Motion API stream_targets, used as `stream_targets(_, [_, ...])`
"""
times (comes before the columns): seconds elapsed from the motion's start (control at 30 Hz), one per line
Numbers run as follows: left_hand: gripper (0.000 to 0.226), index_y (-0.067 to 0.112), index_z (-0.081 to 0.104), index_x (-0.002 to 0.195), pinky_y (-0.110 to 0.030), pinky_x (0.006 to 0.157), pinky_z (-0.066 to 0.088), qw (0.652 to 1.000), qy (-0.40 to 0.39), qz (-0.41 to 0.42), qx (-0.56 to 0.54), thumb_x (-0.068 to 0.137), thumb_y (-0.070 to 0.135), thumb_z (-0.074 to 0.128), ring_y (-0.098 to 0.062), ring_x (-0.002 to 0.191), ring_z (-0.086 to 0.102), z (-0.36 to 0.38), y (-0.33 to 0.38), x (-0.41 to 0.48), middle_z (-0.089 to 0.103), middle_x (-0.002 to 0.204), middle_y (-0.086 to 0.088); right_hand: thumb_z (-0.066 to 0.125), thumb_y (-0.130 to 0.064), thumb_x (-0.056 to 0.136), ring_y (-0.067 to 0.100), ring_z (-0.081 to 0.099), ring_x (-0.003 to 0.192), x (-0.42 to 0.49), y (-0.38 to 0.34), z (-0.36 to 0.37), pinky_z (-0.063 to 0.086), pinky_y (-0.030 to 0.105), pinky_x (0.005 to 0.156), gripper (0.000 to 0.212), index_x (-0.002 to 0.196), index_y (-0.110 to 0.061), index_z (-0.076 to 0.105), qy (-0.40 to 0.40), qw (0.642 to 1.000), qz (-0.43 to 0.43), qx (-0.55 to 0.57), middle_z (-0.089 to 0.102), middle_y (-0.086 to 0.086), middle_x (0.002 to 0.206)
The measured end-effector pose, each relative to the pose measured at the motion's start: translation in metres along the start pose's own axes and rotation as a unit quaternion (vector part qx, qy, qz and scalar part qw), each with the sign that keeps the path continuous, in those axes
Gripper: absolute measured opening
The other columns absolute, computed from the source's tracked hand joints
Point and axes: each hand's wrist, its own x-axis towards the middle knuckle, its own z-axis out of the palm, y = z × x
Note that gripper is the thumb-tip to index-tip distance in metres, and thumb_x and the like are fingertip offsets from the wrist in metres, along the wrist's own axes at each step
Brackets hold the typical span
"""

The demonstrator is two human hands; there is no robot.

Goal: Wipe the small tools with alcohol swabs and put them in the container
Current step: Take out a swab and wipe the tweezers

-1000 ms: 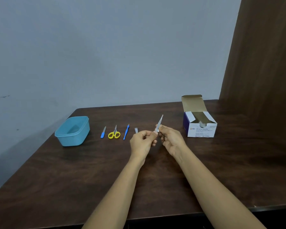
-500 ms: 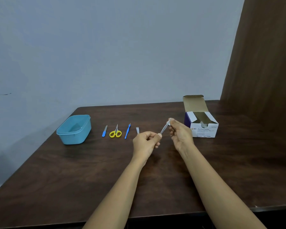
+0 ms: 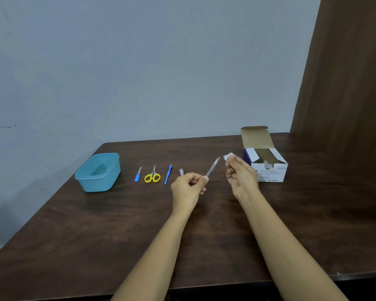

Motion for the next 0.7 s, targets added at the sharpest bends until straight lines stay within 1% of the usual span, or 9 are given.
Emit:
stream_targets(0.1, [0.011, 0.017, 0.071, 0.077, -0.011, 0.056, 0.050, 1.000, -0.003, 0.008, 0.009, 0.085, 0.025, 0.071, 0.001, 0.052, 0.059, -0.0002, 0.0002, -0.0005, 0.068, 0.063, 0.001, 0.065, 0.000, 0.087, 0.009, 0.059, 0.070, -0.0018, -0.0005, 0.0009, 0.048, 0.017, 0.063, 0.012, 0.090, -0.011, 0.068, -0.009, 1.000, 0.016, 0.009, 0.067, 0.003, 0.082])
stream_targets(0.27, [0.011, 0.017, 0.071, 0.078, -0.008, 0.054, 0.048, 1.000, -0.003, 0.010, 0.023, 0.085, 0.026, 0.071, 0.003, 0.052, 0.060, -0.0002, 0.0001, -0.0009, 0.068, 0.065, 0.001, 0.065, 0.000, 0.086, 0.008, 0.059, 0.069, -0.0019, -0.0003, 0.0016, 0.048, 0.015, 0.057, 0.011, 0.089, -0.011, 0.068, -0.022, 0.999, 0.023, -0.005, 0.067, 0.004, 0.081])
stream_targets(0.43, [0.011, 0.016, 0.071, 0.079, -0.007, 0.053, 0.047, 1.000, -0.007, 0.009, 0.017, 0.085, 0.025, 0.071, 0.004, 0.052, 0.059, -0.0007, 0.0015, -0.0018, 0.068, 0.065, 0.001, 0.065, -0.001, 0.086, 0.008, 0.058, 0.068, -0.0043, -0.0002, 0.0028, 0.046, 0.018, 0.063, 0.011, 0.088, -0.010, 0.068, -0.033, 0.999, 0.022, -0.036, 0.067, 0.003, 0.077])
stream_targets(0.57, [0.011, 0.016, 0.072, 0.079, -0.006, 0.052, 0.045, 1.000, -0.006, 0.010, 0.018, 0.085, 0.025, 0.071, 0.004, 0.052, 0.059, -0.0009, 0.0019, -0.0022, 0.067, 0.065, 0.001, 0.066, 0.000, 0.086, 0.008, 0.058, 0.068, -0.0035, -0.0012, 0.0020, 0.047, 0.018, 0.064, 0.010, 0.090, -0.010, 0.068, -0.020, 0.999, 0.015, -0.029, 0.067, 0.004, 0.079])
stream_targets(0.7, [0.012, 0.015, 0.073, 0.081, -0.008, 0.054, 0.048, 1.000, -0.008, 0.009, 0.021, 0.085, 0.026, 0.071, 0.003, 0.051, 0.059, -0.0011, 0.0011, -0.0019, 0.068, 0.066, 0.000, 0.065, 0.000, 0.087, 0.008, 0.058, 0.070, -0.0026, -0.0019, 0.0003, 0.047, 0.018, 0.064, 0.011, 0.089, -0.011, 0.067, -0.005, 1.000, 0.009, -0.009, 0.066, 0.004, 0.082])
